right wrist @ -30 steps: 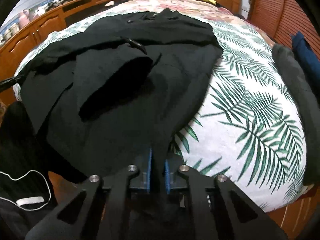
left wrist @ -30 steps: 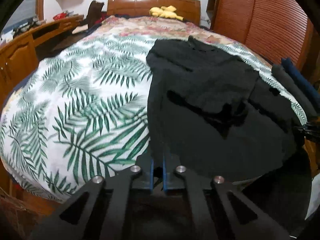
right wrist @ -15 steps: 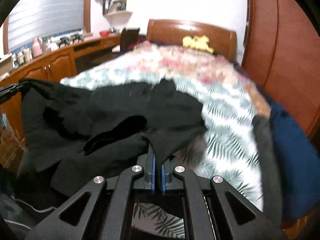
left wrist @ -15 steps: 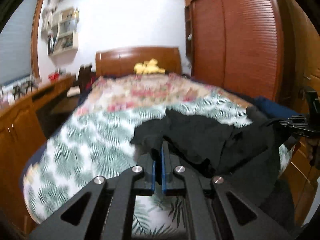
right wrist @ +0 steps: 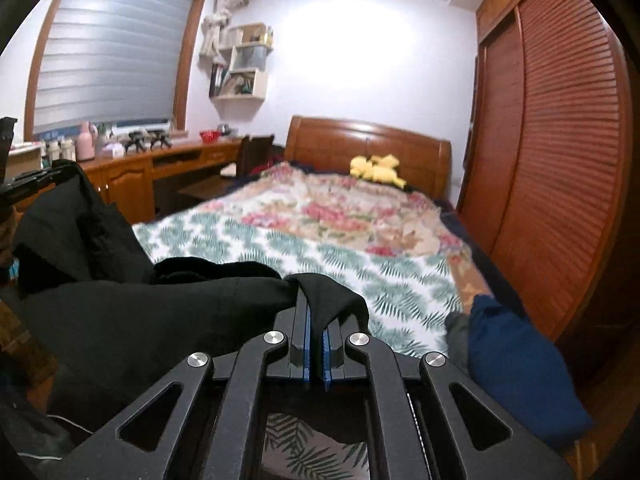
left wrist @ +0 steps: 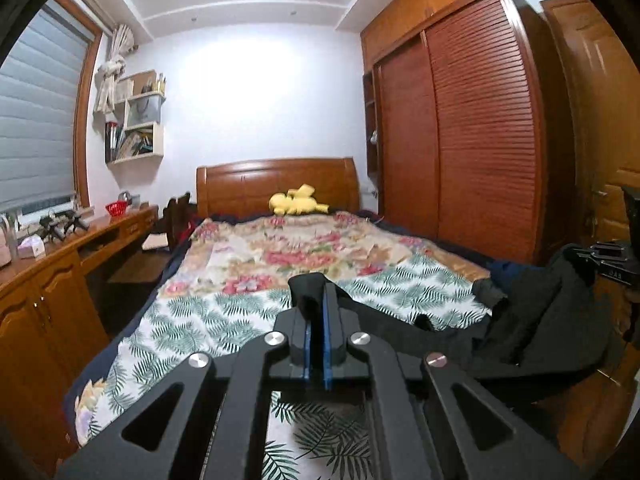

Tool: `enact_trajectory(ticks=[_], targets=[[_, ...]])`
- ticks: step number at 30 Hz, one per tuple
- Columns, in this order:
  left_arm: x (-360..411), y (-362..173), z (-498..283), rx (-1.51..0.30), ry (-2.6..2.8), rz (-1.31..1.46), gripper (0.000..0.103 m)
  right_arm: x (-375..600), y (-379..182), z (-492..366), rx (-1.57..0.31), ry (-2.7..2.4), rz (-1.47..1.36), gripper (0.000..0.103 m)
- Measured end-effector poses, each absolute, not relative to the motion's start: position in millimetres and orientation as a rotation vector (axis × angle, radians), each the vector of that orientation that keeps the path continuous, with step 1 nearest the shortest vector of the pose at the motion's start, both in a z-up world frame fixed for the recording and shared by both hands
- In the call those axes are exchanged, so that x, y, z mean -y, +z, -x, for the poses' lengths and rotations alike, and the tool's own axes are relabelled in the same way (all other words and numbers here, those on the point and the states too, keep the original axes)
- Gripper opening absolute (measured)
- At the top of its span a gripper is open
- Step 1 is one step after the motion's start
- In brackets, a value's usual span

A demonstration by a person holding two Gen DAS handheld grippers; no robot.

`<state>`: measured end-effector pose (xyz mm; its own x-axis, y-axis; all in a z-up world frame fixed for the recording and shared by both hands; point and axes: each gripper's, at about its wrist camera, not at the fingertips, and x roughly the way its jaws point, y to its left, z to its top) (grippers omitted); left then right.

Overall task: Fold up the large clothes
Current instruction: 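Lift the hem with both grippers and fold it over toward the collar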

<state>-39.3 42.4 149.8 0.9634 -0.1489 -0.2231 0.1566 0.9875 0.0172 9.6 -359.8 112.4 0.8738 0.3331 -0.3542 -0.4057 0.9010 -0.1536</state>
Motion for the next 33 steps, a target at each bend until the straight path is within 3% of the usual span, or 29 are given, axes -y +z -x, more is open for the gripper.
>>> enact_trajectory(ticks=[4,10,17,27,33], targets=[[-43.5,148.9,45.7,-0.221,-0.151,-0.042,0.002,365.1,107.3,-1.7,-0.330,0.384,0.238,0.001],[-42.9,96.6,-6.1,-0.358,-0.124,-0.048,0.002,355.1,58.9,-35.3,-0.445,0.386,0.271,0.001],[-44.3,42.2,-90.0,-0.455,-0.073,-0.046,0.002,346.2,-2.4,-128.7,-0.559,0.378,0.279,0.002],[-50.9,21.8,-205.2,-0.472,-0.031,-0.058,0.002,342.5,-37.0,-275.2,-0.605,0.276,0.289,0.002],[-50.7,-12.9,-242.5,-0.513,-0.034,-0.046,0.002,336.4,-79.5,-314.5,-0.701,0.265,0.292,0.002]])
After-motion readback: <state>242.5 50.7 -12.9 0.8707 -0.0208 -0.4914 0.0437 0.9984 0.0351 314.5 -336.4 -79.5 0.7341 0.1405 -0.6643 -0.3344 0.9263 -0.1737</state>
